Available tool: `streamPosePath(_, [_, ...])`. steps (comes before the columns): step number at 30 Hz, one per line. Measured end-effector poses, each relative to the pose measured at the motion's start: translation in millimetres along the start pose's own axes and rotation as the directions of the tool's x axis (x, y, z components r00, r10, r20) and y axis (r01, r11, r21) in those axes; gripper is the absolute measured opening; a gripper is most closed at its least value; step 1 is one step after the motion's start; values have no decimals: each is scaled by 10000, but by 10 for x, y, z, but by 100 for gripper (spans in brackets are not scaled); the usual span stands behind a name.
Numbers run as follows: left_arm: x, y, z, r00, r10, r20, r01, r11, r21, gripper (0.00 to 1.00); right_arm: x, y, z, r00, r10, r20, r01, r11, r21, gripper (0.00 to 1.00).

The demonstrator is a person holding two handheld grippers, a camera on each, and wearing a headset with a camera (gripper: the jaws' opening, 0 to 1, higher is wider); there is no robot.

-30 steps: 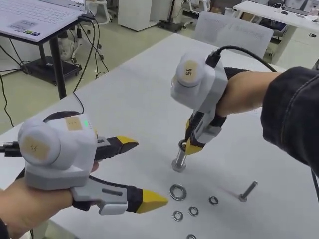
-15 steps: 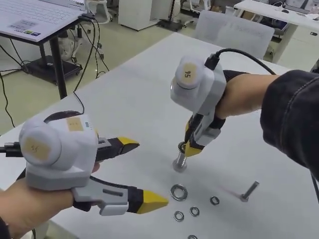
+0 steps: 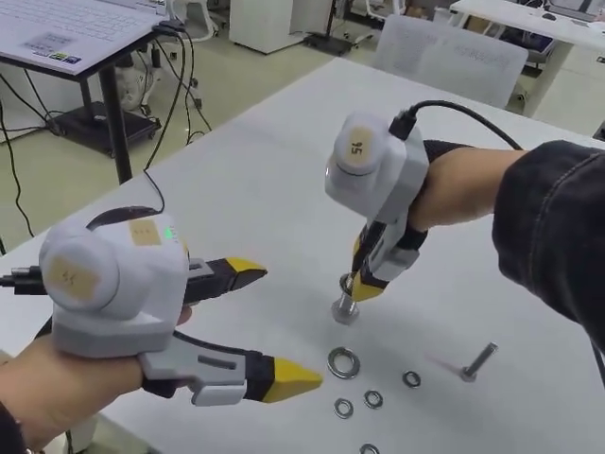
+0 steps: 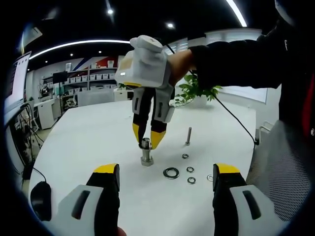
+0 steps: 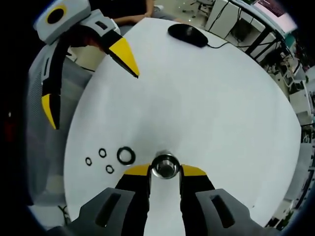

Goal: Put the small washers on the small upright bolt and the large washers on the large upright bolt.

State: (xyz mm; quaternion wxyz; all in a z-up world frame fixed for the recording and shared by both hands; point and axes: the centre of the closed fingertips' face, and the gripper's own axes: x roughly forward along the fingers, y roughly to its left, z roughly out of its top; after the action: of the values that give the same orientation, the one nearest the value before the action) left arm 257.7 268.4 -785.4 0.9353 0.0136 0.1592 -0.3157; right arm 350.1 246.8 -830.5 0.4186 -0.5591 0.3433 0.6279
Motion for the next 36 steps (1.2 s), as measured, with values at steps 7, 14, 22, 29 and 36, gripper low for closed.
streamPosePath(7, [1,11,-15,10000,20,-14,-20,10000,-30,77,110,-12,-18,10000,80,-24,-80,10000,47,23])
streamPosePath(14, [3,17,-15,10000,27,-4,-27,10000,-50,77,173,-46,-23,9999,102,45,-102,9998,157,23])
streamPosePath(22, [-1,23,-31,10000,35,-19,-36,9999,-98,77,292,-58,-44,9999,136,1,-136,9996,256,23])
streamPosePath(29, [8,26,-38,10000,36,-28,-36,9999,-140,77,347,-65,-50,10000,93,12,-93,9995,308,23])
streamPosePath(36, [19,34,-49,10000,30,-29,-31,9998,-179,77,382,-62,-72,9999,90,-49,-89,9994,333,23])
